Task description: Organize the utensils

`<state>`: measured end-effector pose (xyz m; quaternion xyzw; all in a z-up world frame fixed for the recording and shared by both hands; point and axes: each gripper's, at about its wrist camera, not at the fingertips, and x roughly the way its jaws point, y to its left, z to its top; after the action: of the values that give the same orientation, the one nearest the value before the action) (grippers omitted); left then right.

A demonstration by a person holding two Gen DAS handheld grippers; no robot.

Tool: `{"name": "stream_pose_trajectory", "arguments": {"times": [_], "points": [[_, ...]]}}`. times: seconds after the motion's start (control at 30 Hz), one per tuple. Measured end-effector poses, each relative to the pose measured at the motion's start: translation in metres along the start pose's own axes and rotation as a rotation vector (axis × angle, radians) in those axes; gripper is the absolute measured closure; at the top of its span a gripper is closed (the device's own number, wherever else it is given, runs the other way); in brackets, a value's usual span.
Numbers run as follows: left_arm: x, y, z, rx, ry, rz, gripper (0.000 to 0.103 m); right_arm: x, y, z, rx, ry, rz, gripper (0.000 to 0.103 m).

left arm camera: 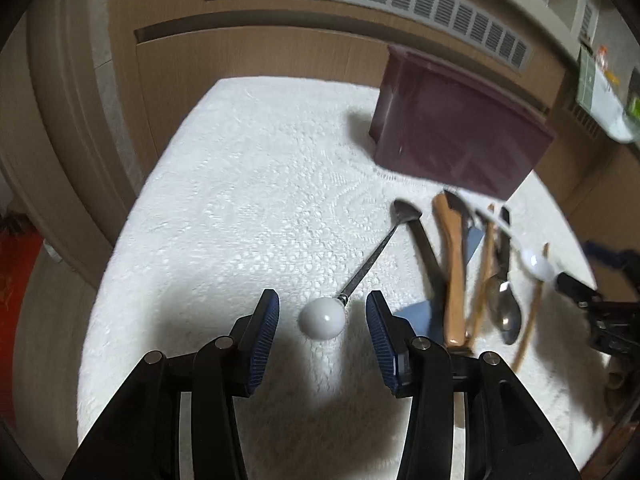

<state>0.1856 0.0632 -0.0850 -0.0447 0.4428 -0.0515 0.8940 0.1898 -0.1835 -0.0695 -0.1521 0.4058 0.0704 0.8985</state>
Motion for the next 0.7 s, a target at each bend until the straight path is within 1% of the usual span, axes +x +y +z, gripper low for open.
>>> {"name": "stream_pose_trajectory", "arguments": {"times": [0.03,0.07,0.1,0.13,0.17,0.23,0.3,0.37,0.43,0.47,0.5,0.53,0.57,0.67,0.7], "points": [[0.001,-0.003,-0.001,0.016,-0.013,0.02,0.063,-0.001,0.0,0.0,-0.005,-0.009,-0.022,0.01],[0.001,-0.007,-0.002,0.033,-0.021,0.038,0.069,-0.004,0.001,0.001,-0.013,-0.021,-0.044,0.007],[-0.002,-0.009,-0.002,0.042,-0.031,0.038,0.079,-0.008,0.002,0.002,-0.026,-0.039,-0.058,0.005],[-0.007,-0.009,-0.001,0.042,-0.047,0.034,0.079,-0.01,0.001,0.004,-0.028,-0.049,-0.052,0.005],[-0.013,-0.008,0.0,0.04,-0.066,0.037,0.079,-0.013,0.0,0.006,-0.025,-0.065,-0.027,0.005],[-0.033,-0.009,0.007,0.049,-0.132,0.043,0.08,-0.017,-0.004,0.013,-0.002,-0.086,0.037,0.005],[-0.053,-0.01,0.016,0.053,-0.201,0.044,0.08,-0.013,-0.005,0.023,0.01,-0.083,0.1,0.006],[-0.073,-0.01,0.03,0.06,-0.265,0.039,0.08,-0.008,-0.002,0.032,0.012,-0.078,0.142,0.025],[-0.085,-0.011,0.041,0.067,-0.307,0.032,0.08,0.007,0.005,0.044,-0.005,-0.031,0.194,0.061],[-0.089,-0.011,0.046,0.071,-0.322,0.029,0.08,0.018,0.009,0.051,-0.013,0.008,0.241,0.068],[-0.093,-0.011,0.05,0.074,-0.338,0.027,0.08,0.026,0.013,0.056,-0.014,0.033,0.269,0.074],[-0.096,-0.011,0.054,0.077,-0.348,0.024,0.08,0.037,0.017,0.061,-0.015,0.061,0.287,0.074],[-0.096,-0.011,0.056,0.079,-0.352,0.018,0.08,0.045,0.021,0.065,-0.017,0.077,0.283,0.074],[-0.092,-0.011,0.06,0.087,-0.346,0.004,0.08,0.07,0.032,0.074,-0.039,0.112,0.242,0.075],[-0.091,-0.012,0.059,0.088,-0.342,0.001,0.08,0.077,0.034,0.075,-0.039,0.134,0.241,0.076]]}}
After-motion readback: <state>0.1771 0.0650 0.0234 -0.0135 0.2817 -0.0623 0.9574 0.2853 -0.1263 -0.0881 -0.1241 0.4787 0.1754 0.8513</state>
